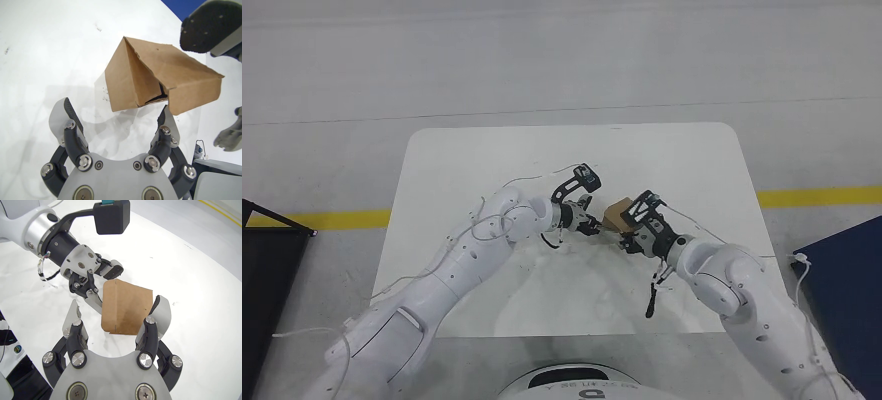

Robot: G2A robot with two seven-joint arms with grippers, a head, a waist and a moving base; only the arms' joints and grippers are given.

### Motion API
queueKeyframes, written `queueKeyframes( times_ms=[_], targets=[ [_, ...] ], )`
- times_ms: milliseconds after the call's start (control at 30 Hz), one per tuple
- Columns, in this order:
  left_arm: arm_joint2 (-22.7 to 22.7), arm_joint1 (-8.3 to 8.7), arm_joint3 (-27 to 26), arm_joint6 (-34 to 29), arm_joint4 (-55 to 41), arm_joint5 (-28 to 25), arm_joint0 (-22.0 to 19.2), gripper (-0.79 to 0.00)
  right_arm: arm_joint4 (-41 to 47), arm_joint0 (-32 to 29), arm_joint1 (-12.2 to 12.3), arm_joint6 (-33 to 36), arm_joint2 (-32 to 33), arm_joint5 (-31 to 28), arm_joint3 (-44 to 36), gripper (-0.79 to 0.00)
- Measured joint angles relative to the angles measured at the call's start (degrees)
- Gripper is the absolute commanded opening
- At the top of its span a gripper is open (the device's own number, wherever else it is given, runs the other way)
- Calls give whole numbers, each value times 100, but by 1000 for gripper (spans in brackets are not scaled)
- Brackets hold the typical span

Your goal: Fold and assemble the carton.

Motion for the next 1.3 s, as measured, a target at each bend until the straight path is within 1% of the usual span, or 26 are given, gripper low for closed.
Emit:
queueKeyframes(
  times_ms=[33, 67, 100, 133, 167, 267, 333, 533, 567, 600, 633, 700, 733, 767, 833, 933, 967, 1067, 1167, 1300],
  targets=[
    [0, 0, 0, 0, 0, 0, 0, 0, -14, 47, -7, 14, -25, 5, 30, -145],
    [0, 0, 0, 0, 0, 0, 0, 0, -14, 92, -14, 23, -41, 12, 56, -209],
    [0, 0, 0, 0, 0, 0, 0, 0, -4, 147, -22, 28, -51, 23, 86, -234],
    [0, 0, 0, 0, 0, 0, 0, 0, 1, 182, -27, 31, -52, 34, 109, -292],
    [0, 0, 0, 0, 0, 0, 0, 0, -2, 214, -32, 40, -51, 53, 134, -317],
    [0, 0, 0, 0, 0, 0, 0, 0, -163, 309, -44, 147, -71, 161, 221, -332],
    [0, 0, 0, 0, 0, 0, 0, 0, -259, 360, -54, 225, -120, 187, 254, -360],
    [0, 0, 0, 0, 0, 0, 0, 0, -312, 415, -77, 277, -144, 229, 282, -480],
    [0, 0, 0, 0, 0, 0, 0, 0, -342, 414, -78, 289, -136, 246, 279, -514],
    [0, 0, 0, 0, 0, 0, 0, 0, -398, 412, -79, 311, -127, 275, 269, -520],
    [0, 0, 0, 0, 0, 0, 0, 0, -445, 409, -80, 322, -124, 297, 257, -523],
    [0, 0, 0, 0, 0, 0, 0, 0, -524, 393, -84, 334, -125, 326, 219, -489],
    [0, 0, 0, 0, 0, 0, 0, 0, -509, 381, -87, 322, -122, 321, 189, -323],
    [0, 0, 0, 0, 0, 0, 0, 0, -477, 365, -88, 306, -111, 304, 153, -237],
    [0, 0, 0, 0, 0, 0, 0, 0, -378, 310, -88, 272, -78, 228, 57, -197],
    [-1, 0, -1, 1, 0, 1, 1, 0, -300, 239, -83, 229, -16, 134, -37, -194],
    [-18, 4, -24, 44, 15, 27, 23, 0, -294, 217, -83, 207, 11, 128, -60, -212],
    [-156, 56, -186, 368, 148, 65, 142, 0, -273, 171, -83, 160, 65, 127, -107, -234],
    [-401, 175, -478, 577, 391, 46, 316, 0, -223, 122, -83, 126, 120, 104, -142, -259],
    [-835, 388, -1040, 326, 743, 193, 621, 0, -188, 89, -84, 162, 164, 50, -122, -299]
  ],
)
